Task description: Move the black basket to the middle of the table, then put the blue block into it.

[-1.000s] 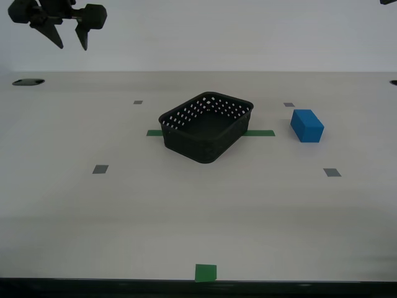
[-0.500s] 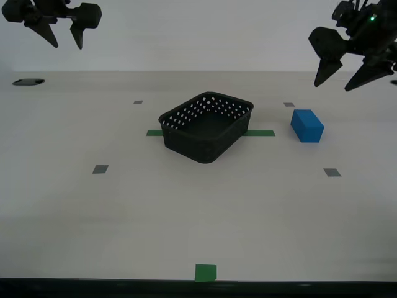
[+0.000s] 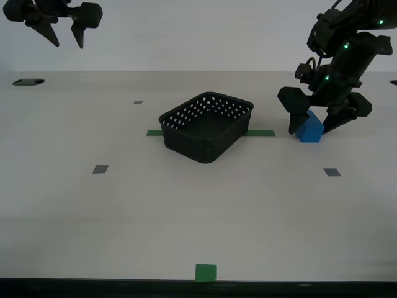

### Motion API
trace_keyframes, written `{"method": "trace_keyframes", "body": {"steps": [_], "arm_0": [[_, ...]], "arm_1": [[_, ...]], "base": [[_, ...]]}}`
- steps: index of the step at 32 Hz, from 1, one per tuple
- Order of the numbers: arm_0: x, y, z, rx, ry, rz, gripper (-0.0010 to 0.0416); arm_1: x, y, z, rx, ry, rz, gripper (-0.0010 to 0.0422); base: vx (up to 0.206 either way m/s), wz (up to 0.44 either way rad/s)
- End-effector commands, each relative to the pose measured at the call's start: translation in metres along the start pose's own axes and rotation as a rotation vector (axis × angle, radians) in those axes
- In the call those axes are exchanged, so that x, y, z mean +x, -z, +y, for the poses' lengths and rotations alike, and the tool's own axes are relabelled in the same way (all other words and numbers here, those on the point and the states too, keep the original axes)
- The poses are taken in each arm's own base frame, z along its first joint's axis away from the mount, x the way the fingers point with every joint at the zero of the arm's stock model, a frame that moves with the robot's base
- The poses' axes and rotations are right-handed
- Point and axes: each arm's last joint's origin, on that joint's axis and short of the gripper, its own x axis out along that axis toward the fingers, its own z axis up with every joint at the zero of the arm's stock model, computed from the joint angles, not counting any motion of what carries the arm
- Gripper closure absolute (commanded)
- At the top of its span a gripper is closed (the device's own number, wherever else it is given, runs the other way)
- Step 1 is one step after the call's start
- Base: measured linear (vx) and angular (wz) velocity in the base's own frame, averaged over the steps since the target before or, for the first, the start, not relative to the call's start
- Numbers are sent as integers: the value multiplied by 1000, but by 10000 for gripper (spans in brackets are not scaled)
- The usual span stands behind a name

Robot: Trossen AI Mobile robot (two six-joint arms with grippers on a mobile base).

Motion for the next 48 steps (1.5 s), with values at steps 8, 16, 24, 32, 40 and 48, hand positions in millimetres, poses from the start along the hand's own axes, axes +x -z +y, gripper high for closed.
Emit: {"method": "trace_keyframes", "body": {"steps": [8,16,24,32,40,48], "arm_0": [[-1,-7,2,3,2,-63,340],[-2,-5,3,21,2,-39,408],[-49,-7,12,4,-24,-118,407],[-104,-6,41,-72,-284,-253,406],[-114,-6,114,-324,-466,-405,406],[-116,-5,135,-392,-508,-467,406]], "arm_1": [[0,0,0,2,2,0,153],[0,-1,0,1,2,-7,153],[0,-1,0,1,3,-13,153],[0,-3,-1,-1,3,-31,153],[0,-4,0,-1,3,-36,153],[-1,-4,-1,-2,3,-41,153]], "base": [[0,0],[0,0],[0,0],[0,0],[0,0],[0,0]]}}
